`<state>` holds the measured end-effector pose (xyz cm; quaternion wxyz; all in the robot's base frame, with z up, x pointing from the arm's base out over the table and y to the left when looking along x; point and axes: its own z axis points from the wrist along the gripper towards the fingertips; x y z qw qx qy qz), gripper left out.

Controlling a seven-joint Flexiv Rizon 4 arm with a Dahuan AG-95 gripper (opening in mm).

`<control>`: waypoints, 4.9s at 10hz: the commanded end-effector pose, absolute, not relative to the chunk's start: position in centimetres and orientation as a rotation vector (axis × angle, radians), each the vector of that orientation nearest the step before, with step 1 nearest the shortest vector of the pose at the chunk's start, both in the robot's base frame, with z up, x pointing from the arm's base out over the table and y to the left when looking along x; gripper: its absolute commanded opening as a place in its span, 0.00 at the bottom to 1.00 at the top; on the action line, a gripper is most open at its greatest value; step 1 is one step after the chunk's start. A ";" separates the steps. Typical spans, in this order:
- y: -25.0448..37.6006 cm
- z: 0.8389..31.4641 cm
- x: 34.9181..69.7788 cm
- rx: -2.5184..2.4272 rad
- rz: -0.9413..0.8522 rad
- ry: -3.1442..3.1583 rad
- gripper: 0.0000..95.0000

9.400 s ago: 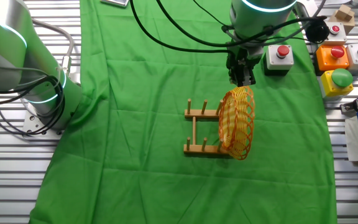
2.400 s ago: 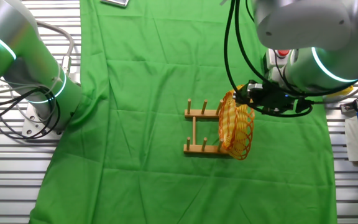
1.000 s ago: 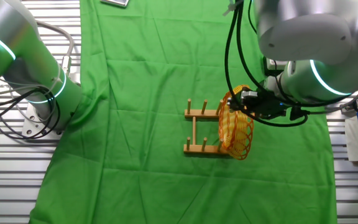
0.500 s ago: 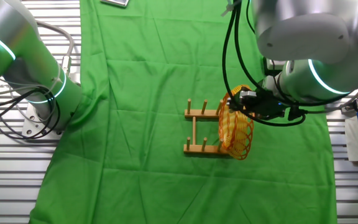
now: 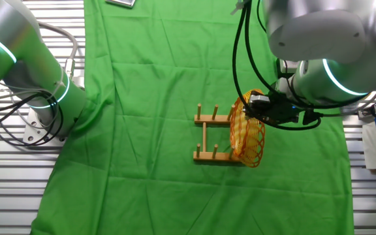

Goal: Take the dish off the dish rack

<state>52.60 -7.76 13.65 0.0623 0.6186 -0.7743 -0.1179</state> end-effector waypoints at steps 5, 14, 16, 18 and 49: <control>-7.8 14.1 52.7 1.758 -0.383 -2.388 0.00; -7.7 14.9 52.7 1.631 -0.568 -2.429 0.00; -7.7 14.9 52.7 1.624 -0.589 -2.429 0.00; -7.7 14.9 52.7 1.607 -0.650 -2.430 0.00; -7.5 16.2 52.6 1.565 -0.811 -2.419 0.00</control>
